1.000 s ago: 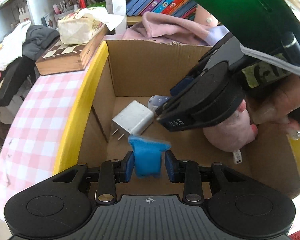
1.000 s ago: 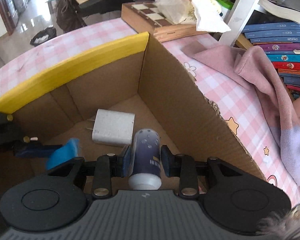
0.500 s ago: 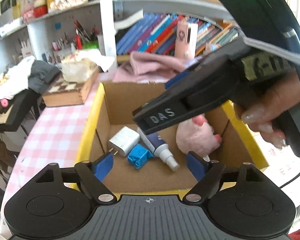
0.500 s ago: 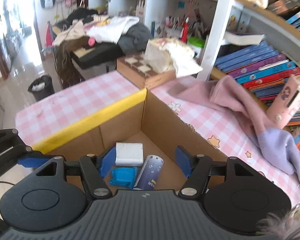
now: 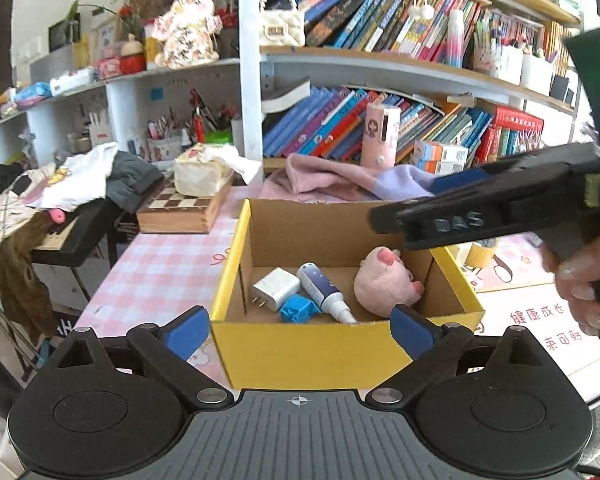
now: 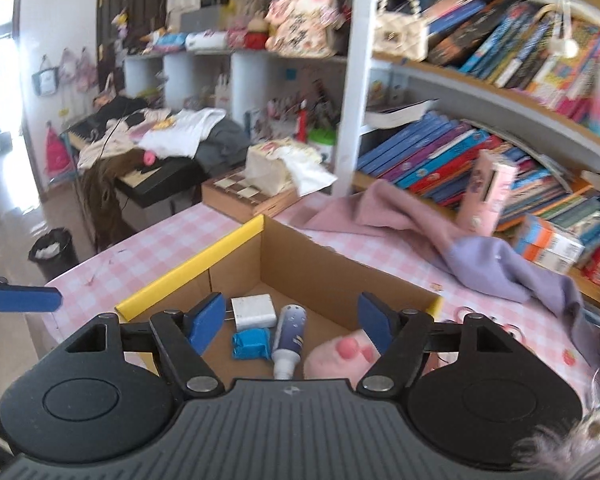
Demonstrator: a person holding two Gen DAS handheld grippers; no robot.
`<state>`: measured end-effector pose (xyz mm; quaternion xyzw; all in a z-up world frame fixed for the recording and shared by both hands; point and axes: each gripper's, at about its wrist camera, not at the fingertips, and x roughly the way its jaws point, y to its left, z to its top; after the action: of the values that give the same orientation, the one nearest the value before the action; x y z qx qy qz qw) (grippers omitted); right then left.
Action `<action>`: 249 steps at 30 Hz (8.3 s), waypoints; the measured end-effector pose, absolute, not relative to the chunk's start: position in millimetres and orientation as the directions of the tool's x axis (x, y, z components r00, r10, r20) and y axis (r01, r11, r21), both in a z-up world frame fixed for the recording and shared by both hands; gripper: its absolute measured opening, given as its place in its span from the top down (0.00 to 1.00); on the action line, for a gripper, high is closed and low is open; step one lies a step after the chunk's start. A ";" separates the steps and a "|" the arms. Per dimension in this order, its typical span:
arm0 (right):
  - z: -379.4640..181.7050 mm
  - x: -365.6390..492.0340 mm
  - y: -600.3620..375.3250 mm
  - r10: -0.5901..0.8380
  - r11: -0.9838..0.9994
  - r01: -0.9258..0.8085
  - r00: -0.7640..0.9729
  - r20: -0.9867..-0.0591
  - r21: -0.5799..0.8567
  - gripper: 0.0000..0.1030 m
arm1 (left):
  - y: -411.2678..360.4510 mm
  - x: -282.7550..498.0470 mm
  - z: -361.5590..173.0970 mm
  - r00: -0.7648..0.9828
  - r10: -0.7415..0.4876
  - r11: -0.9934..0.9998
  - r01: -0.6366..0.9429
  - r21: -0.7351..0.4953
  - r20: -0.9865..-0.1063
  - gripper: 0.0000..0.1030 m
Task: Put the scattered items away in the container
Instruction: 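Withdraw both tools up and away from the yellow box, then move the left tool toward the small white card box while the right tool moves toward the yellow tape roll, then close the left gripper on the white card box while the right gripper closes on the tape roll, then lift the card box with the left tool while the right tool lifts the tape roll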
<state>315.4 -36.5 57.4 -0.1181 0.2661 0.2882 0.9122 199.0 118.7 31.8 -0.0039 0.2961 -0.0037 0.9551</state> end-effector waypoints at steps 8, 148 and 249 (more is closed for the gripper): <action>65.6 258.2 -82.3 0.408 0.865 -0.499 0.761 -0.505 -0.053 0.30 | 110.3 162.5 33.7 0.841 -0.025 1.000 0.020 -0.016 -0.541 0.04; -95.8 574.1 -261.5 0.427 0.733 -0.681 0.447 -0.786 0.011 0.05 | -149.1 459.6 -108.9 0.554 0.074 0.986 -0.167 -0.023 -0.829 0.66; 7.7 120.6 -137.2 0.310 0.921 -0.389 0.677 -0.668 0.033 0.16 | 71.4 88.9 -2.5 0.732 -0.275 0.957 0.145 -0.252 -0.624 0.72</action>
<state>120.6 -137.2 7.7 -0.0562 0.3536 0.1912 0.9139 88.9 71.4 -2.5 -0.0933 0.3483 -0.1135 0.9258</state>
